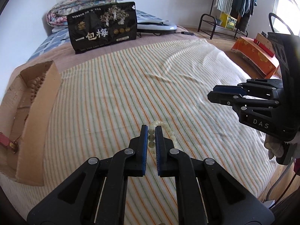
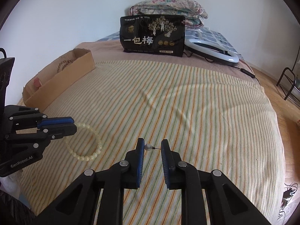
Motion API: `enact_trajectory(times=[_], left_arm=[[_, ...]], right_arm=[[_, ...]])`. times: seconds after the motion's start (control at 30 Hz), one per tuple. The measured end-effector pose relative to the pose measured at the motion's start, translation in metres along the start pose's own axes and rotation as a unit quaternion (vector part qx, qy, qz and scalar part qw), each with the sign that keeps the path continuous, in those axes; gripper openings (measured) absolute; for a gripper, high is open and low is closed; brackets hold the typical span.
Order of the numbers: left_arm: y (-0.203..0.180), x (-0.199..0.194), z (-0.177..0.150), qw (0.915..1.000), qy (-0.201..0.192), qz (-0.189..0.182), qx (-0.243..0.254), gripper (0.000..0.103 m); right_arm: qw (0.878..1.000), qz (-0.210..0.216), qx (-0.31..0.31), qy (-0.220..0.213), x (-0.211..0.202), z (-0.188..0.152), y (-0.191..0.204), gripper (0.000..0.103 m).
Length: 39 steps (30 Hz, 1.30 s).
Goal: Organize jewelry
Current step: 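Carry the bracelet in the left tool and pearl earring in the right tool over the box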
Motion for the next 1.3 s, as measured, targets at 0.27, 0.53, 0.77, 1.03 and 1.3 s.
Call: enact_trajectory(times=[0.27, 0.53, 0.77, 1.03, 1.3], left_arm=[[0.01, -0.032, 0.002, 0.9996, -0.025, 0.008, -0.005, 0.006], [0.028, -0.056, 0.003, 0.9988, -0.043, 0.017, -0.014, 0.006], [0.046, -0.081, 0.01, 0.9973, -0.064, 0.025, -0.025, 0.006], [0.076, -0.106, 0.018, 0.9946, -0.087, 0.04, -0.04, 0.006], [0.117, -0.123, 0.019, 0.9912, -0.1, 0.062, -0.06, 0.006]], right_arm=[[1.0, 0.0, -0.004, -0.016, -0.021, 0.01, 0.008, 0.016], [0.999, 0.004, -0.017, -0.032, -0.037, 0.027, 0.025, 0.016], [0.998, 0.016, -0.036, -0.043, -0.047, 0.045, 0.05, 0.016], [0.997, 0.034, -0.053, -0.053, -0.051, 0.069, 0.081, 0.016], [0.994, 0.051, -0.078, -0.06, -0.051, 0.09, 0.119, 0.016]])
Point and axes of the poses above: each gripper's, at about its wrist camera, not at the fingertips, and x roughly the way its jaws point, y to its left, z to its top, the point moved 3 cm from there along x, roughly the way its jaws point, and after that the axes turned 1 degree about -x, right-handed, at the moved point
